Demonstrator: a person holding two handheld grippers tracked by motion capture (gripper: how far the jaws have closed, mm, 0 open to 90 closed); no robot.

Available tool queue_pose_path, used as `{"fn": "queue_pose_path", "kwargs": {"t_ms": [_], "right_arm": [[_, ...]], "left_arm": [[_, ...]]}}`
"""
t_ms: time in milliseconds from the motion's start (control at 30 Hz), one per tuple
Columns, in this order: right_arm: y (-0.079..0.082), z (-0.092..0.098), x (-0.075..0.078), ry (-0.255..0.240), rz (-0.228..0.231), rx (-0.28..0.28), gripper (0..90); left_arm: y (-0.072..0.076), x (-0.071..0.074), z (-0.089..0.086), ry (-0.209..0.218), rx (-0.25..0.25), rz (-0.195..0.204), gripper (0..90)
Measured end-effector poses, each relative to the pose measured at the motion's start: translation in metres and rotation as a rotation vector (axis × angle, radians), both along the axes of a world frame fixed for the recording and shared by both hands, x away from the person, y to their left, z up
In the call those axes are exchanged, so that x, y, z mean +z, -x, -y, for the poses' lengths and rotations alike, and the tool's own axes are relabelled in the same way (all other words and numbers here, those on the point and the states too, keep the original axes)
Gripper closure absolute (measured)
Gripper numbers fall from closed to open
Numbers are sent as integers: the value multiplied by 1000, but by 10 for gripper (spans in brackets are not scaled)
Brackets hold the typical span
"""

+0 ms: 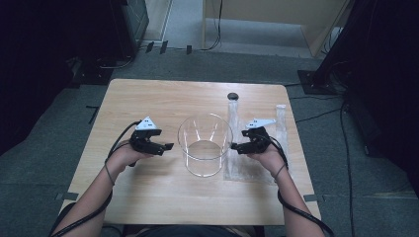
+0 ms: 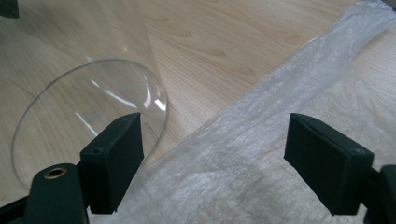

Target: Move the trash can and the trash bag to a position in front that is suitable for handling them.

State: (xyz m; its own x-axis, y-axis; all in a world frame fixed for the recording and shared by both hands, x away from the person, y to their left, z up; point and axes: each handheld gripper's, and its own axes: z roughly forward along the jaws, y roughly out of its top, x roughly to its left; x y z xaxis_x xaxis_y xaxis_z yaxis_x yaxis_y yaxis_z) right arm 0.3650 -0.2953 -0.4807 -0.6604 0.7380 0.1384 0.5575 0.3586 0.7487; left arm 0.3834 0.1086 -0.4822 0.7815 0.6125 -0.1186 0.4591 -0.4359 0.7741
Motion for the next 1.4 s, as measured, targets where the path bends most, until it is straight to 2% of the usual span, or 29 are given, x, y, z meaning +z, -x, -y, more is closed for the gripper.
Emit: {"fn": "queue_pose_path", "kwargs": {"t_ms": [100,167,300,433,700,833,933,1167,1300,1400], "right_arm": [[8,0,4,-14,5,-2,197],[12,-2,7,-13,3,5,199],[18,-5,10,2,17,5,221],[26,-5,13,-4,18,-3,223],[41,-6,17,-11,28,10,233],[42,-10,18,-16,35,26,234],[41,-11,18,-14,43,29,234],[32,-15,14,-44,45,21,235],[28,-19,13,-50,51,18,236],[22,-23,11,-58,58,9,236]], "left_arm": [[2,3,2,7,-15,8,168],[4,4,4,5,-42,10,168],[7,6,5,5,-61,21,168],[11,9,4,21,-80,38,168],[16,15,7,69,-102,30,172],[17,17,10,101,-114,25,179],[17,17,9,91,-116,29,227],[12,15,2,114,-79,28,232],[9,14,-2,117,-77,38,233],[3,12,-6,132,-49,41,234]]}}
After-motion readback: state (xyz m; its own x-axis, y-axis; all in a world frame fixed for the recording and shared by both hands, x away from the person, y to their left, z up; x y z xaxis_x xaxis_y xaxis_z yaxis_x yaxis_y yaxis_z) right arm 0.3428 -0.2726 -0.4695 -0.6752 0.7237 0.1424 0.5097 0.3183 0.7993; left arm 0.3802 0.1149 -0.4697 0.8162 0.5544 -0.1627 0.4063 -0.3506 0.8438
